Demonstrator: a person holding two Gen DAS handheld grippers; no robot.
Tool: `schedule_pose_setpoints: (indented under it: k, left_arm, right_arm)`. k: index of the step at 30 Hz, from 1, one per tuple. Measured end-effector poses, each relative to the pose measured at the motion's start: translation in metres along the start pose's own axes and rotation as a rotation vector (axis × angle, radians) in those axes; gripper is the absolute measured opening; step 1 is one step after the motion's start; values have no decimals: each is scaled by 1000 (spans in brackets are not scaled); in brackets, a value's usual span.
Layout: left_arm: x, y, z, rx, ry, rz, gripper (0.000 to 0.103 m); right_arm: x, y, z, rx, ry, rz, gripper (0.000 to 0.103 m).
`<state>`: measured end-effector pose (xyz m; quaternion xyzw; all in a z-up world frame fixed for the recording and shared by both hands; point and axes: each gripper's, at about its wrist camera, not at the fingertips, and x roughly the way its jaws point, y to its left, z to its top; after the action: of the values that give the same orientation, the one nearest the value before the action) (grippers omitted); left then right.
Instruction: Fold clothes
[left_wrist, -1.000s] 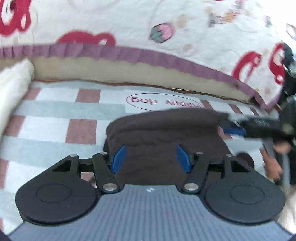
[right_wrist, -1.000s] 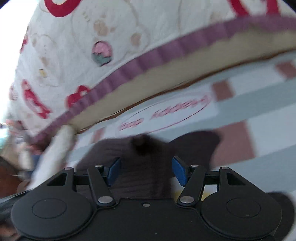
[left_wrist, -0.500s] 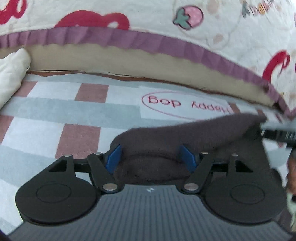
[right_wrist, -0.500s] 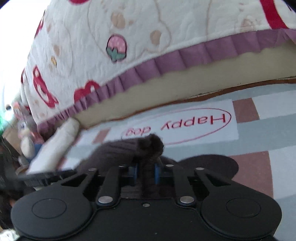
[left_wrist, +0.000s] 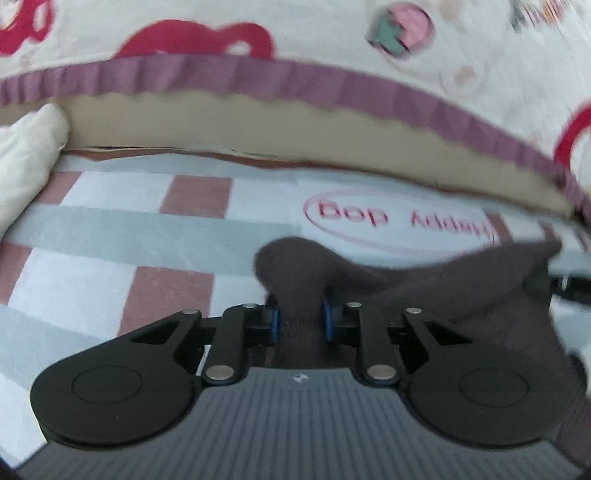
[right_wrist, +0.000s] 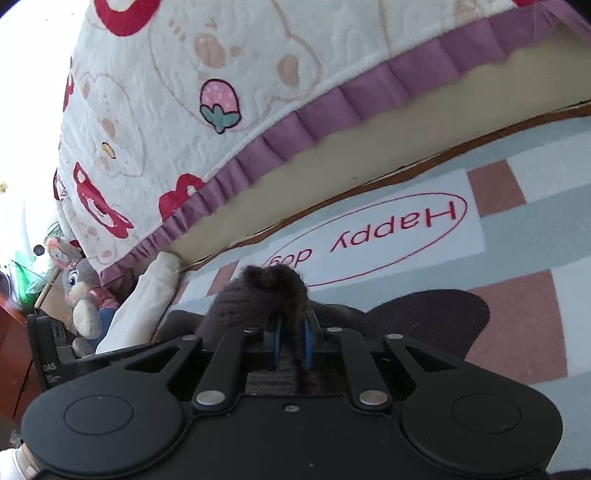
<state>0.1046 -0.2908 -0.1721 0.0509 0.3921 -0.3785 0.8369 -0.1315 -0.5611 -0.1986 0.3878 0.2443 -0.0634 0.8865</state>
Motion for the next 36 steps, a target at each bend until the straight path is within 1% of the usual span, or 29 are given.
schedule_pose_setpoints:
  k: [2,4,6,7,8,9,10,11,12,13,14,16,18,19,20,21,23,26,27,28,29,30,31,32,33,34,35,36]
  left_arm:
    - [2,15,-1,-111,0,-15,21]
    - [5,28,-1,-215,1,-27,22]
    - [6,14,1,-93,30,63,23]
    - [5,6,2,-34,18,80,23]
    - [4,-3,2,22,6,97,23]
    - [2,-5,4,23,-10,88,23]
    - [0,-7,5,22,-27,78,27]
    - [-4,-1,7,-27,-48,44,29]
    - [-9,9,8,-90,-83,2,33]
    - [-14,19,8,-153,-118,-39,39]
    - [-21,29,8,-214,-150,-69,41]
    - [-29,36,10,-248,-155,-79,46]
    - [-37,42,12,-282,-160,-89,49]
    - [-41,45,12,-296,-161,-93,49]
    - [-44,41,6,-268,-144,-85,49]
    - [-47,36,0,-239,-127,-77,49]
    - [-52,27,-12,-183,-92,-60,49]
    - [-61,13,-30,-98,-41,-35,50]
    - [-64,8,-36,-69,-23,-27,51]
    - [-67,3,-42,-41,-6,-19,53]
    - [-70,-2,-48,-13,11,-10,53]
    - [-72,-6,-54,16,28,-2,55]
    - [-75,-11,-60,44,46,6,59]
    - [-78,-15,-66,68,62,13,60]
    - [-81,-7,-71,16,70,-2,61]
    - [-84,1,-76,-36,78,-17,61]
    - [-87,8,-81,-88,86,-32,61]
    - [-89,16,-86,-141,94,-48,63]
  right_arm:
    - [3,-2,0,2,9,-22,14]
    - [5,-6,0,31,13,-22,13]
    - [7,-15,-2,95,17,-9,16]
    - [8,-21,-3,133,19,0,17]
    - [8,-26,-4,168,20,6,21]
    - [8,-31,-5,204,22,12,26]
    - [9,-36,-5,236,23,18,28]
    - [8,-38,-6,251,21,22,32]
    - [7,-39,-6,266,19,25,33]
    - [7,-40,-6,277,17,29,33]
    - [6,-37,-5,266,14,28,34]
    - [5,-31,-4,248,9,34,39]
    - [5,-25,-3,232,7,46,52]
    - [5,-23,-3,232,13,68,54]
    - [6,-21,-2,235,19,91,54]
    - [8,-23,-2,256,27,115,59]
    - [12,-27,-1,296,42,161,63]
    - [18,-31,7,310,39,159,63]
    - [19,-29,9,288,24,157,59]
    - [19,-23,10,228,4,147,50]
    - [20,-17,12,169,-13,133,15]
    - [19,-10,13,119,-13,103,11]
    - [19,-4,15,75,-15,74,11]
    - [17,-3,16,56,-30,51,10]
    - [16,-2,17,34,-43,22,10]
    - [17,-3,16,-1,-49,-38,10]
    - [19,-5,14,-14,-37,-89,10]
    - [19,-10,13,10,-20,-99,12]
